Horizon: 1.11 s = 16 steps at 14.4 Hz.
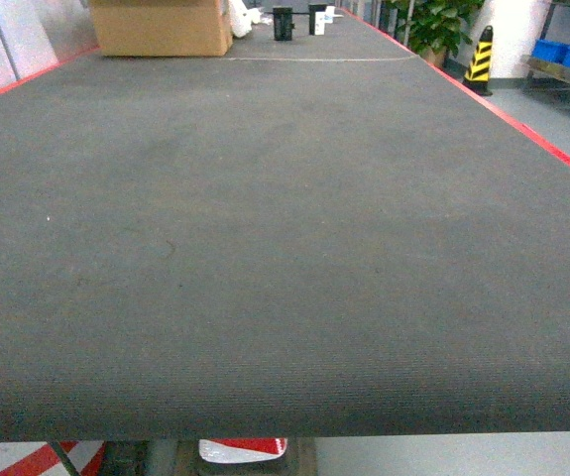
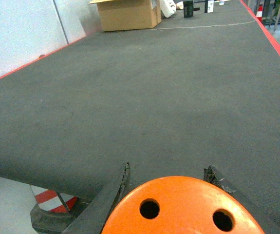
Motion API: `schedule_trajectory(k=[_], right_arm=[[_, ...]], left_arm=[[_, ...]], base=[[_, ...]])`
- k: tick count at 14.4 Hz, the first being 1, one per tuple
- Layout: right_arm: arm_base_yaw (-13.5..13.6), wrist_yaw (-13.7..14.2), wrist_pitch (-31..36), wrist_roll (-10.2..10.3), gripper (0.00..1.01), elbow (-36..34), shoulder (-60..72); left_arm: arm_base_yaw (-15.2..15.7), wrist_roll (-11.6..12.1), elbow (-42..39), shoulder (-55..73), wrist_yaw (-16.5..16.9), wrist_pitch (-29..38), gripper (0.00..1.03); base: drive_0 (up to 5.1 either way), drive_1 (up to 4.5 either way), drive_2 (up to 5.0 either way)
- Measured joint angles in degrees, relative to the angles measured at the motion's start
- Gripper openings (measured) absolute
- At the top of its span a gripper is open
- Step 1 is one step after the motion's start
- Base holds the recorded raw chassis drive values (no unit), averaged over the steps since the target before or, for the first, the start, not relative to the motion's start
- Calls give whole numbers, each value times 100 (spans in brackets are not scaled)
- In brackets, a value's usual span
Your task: Sort blue parts and orange caps into right shelf containers
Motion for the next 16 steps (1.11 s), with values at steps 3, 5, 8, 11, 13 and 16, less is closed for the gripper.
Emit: schedule_trajectory(k=[3, 5, 8, 11, 13, 16], right_arm=[[0, -9, 2, 0, 41, 0, 0], [0, -9, 4, 0, 41, 0, 0], [0, -7, 0, 0, 41, 0, 0], [0, -9, 0, 0, 41, 0, 7], [0, -7, 4, 0, 41, 0, 0], [0, -7, 4, 0, 41, 0, 0]], left_arm=[[13, 0, 0, 0, -2, 4, 45], [11, 0, 0, 0, -2, 4, 45], [11, 0, 0, 0, 2, 4, 45], [11, 0, 0, 7, 0, 0, 45], [11, 0, 0, 7, 0, 9, 45], [9, 0, 0, 7, 0, 2, 45]], base=[[0, 0, 0], [0, 0, 0], [0, 0, 0], [0, 0, 0], [0, 0, 0], [0, 0, 0]])
